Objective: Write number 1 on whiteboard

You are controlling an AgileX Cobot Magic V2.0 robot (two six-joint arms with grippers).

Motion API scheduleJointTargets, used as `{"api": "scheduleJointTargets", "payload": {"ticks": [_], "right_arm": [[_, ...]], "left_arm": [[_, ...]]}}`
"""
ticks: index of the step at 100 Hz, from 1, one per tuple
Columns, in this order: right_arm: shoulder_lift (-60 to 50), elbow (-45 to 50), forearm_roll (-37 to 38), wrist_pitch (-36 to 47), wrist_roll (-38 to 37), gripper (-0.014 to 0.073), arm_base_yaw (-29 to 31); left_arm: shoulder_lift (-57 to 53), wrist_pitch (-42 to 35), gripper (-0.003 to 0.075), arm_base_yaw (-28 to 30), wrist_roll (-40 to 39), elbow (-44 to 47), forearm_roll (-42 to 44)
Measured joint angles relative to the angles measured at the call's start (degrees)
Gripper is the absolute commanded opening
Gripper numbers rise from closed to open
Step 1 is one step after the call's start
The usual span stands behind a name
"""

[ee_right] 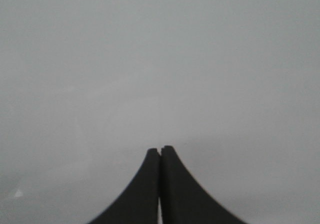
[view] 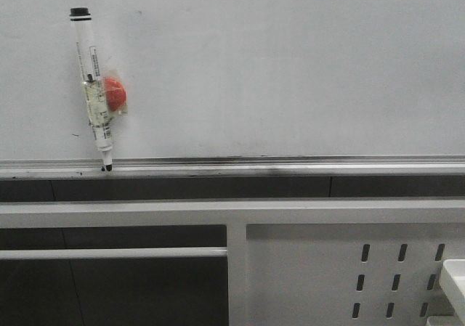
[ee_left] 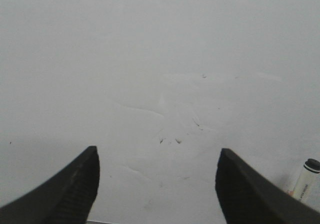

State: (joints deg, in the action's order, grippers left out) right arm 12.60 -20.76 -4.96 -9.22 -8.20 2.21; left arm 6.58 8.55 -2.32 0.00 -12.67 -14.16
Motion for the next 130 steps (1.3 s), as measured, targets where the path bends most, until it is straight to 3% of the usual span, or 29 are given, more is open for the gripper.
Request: {"api": "scheduleJointTargets", "payload": {"ticks": [9, 28, 83, 104, 130], "right_arm": [[0.29, 0.0, -0.05, -3.57, 0.0, -0.0056, 0.0], [3.99, 0.0, -0.15, -10.17, 0.0, -0.0056, -0.32], [11.36, 0.0, -1.79, -13.86, 1.18, -0.0056, -3.0], [11.36, 0.0, -1.79, -13.86, 1.65, -0.0056, -3.0], [11.36, 0.0, -1.79, -13.86, 1.78, -0.0056, -3.0]], "left_arm": [[0.85, 0.37, 0.043, -0.27, 0.62, 0.1, 0.0], [4.27, -0.58, 0.0426, -3.31, 4.47, 0.2, 0.0], [23.43, -12.07, 0.0421, -22.97, 5.51, 0.53, 3.59], [36.12, -28.26, 0.0421, -29.68, 5.51, 4.6, 2.75], [60.56, -62.14, 0.0421, -38.25, 1.74, 8.08, 2.36]]}}
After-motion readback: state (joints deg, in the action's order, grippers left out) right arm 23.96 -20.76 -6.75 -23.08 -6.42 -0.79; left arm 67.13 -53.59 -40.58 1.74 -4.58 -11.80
